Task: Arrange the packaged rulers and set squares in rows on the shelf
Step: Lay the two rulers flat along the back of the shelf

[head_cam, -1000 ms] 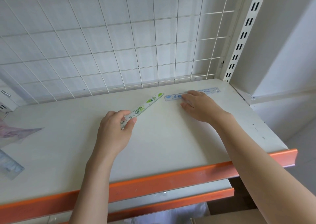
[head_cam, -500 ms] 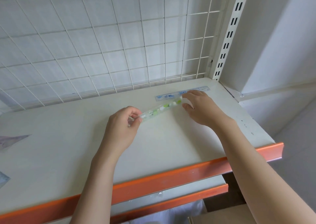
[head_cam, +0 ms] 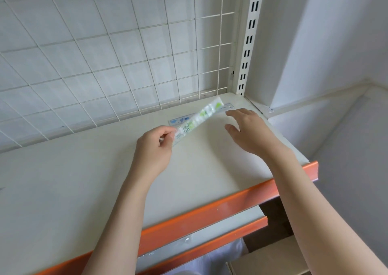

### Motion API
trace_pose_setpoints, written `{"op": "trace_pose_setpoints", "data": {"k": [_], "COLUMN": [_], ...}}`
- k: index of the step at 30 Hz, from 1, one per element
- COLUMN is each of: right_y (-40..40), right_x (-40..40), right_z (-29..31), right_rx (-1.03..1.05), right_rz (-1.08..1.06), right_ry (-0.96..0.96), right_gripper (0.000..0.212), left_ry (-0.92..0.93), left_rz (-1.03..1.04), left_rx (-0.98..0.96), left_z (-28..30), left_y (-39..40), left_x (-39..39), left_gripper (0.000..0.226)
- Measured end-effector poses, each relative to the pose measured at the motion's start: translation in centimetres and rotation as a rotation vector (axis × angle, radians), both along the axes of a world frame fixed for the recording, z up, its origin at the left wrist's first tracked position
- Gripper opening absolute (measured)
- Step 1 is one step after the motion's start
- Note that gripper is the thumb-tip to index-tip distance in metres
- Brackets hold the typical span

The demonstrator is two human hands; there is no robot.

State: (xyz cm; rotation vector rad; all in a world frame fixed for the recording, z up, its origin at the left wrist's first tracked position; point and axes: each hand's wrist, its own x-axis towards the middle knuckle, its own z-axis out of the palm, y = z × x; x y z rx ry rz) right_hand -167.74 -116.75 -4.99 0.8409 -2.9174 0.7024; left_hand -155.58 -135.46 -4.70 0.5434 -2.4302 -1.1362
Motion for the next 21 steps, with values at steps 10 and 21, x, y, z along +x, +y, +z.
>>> {"op": "trace_pose_setpoints", "data": {"k": [10,21], "right_y": [-2.9,-6.2], "right_x": [1.4,2.7], "right_z": [1.6,3.4], "right_rx": [-0.252,-0.183], "right_rz": [0.134,0.176], "right_ry": [-0.008,-0.063], "right_gripper": [0.030,0.048], "left_ry": [0.060,0.027], "left_rz": [0.007,-0.011], "left_rx": [0.335,0.325], "left_z": [0.9,0.3], "left_y": [1.1,2.1], "left_x": [0.0,0.3], "left_gripper": [0.019,0.006]}}
